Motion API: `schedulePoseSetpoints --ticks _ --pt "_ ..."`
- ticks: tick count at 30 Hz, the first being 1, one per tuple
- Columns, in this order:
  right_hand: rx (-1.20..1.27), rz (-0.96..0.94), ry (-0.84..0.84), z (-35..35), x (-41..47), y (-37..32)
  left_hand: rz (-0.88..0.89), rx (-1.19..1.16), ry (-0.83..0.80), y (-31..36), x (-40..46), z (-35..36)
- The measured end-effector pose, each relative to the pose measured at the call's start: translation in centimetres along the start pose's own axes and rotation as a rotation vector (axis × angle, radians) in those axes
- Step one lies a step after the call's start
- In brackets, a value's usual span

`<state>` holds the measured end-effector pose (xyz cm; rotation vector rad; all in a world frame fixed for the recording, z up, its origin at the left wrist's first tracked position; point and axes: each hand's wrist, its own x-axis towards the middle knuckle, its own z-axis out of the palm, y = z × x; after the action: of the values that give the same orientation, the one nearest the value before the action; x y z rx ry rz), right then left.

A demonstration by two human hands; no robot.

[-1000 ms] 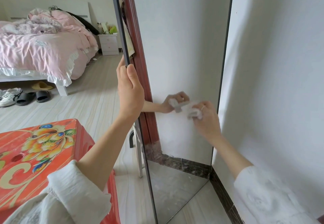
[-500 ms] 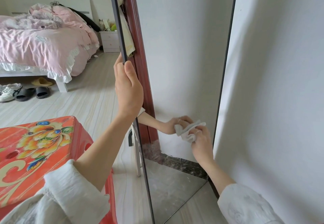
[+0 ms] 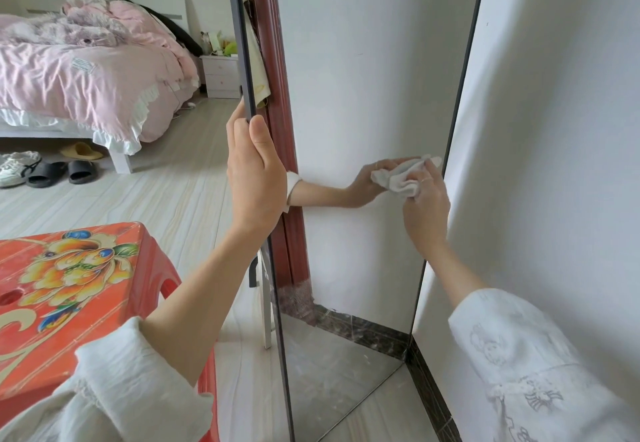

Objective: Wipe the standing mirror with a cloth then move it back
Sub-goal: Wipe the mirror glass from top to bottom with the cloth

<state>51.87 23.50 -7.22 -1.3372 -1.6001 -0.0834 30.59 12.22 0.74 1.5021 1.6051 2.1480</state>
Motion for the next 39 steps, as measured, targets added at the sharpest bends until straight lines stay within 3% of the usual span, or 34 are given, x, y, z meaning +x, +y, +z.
schedulePoseSetpoints --ticks 3,6,9,14,18,22,26,35,39 --pt "0.015 0.075 -0.023 2.1 -4.1 1.8 -0.008 0.01 0.0 -0.1 0.1 0.0" --pt "-0.028 0.233 -0.19 3.7 -8.9 4.8 -0.003 0.02 0.01 -0.2 0.1 0.0" --pt "-0.1 0.253 -0.341 3.7 -11.1 6.9 0.026 0.044 0.012 0.1 0.1 -0.1" --pt "0.125 0.184 -0.125 1.5 -7.4 5.9 0.071 0.048 0.016 -0.2 0.0 0.1" --pt "0.095 0.117 0.075 0.0 -1.1 3.9 0.085 0.064 0.043 -0.3 0.1 0.3" --pt "0.1 -0.007 0.079 0.0 2.3 2.2 0.09 0.112 0.111 -0.9 0.2 0.3" --pt "0.106 0.065 0.105 1.9 -0.3 3.8 0.118 0.143 0.145 -1.0 0.2 0.3" --pt "0.031 0.233 -0.144 4.8 -8.0 10.1 0.094 0.175 0.138 -1.0 0.1 0.2" --pt "-0.039 0.32 -0.453 4.7 -10.0 12.9 0.09 0.188 0.133 -0.8 0.0 0.2"
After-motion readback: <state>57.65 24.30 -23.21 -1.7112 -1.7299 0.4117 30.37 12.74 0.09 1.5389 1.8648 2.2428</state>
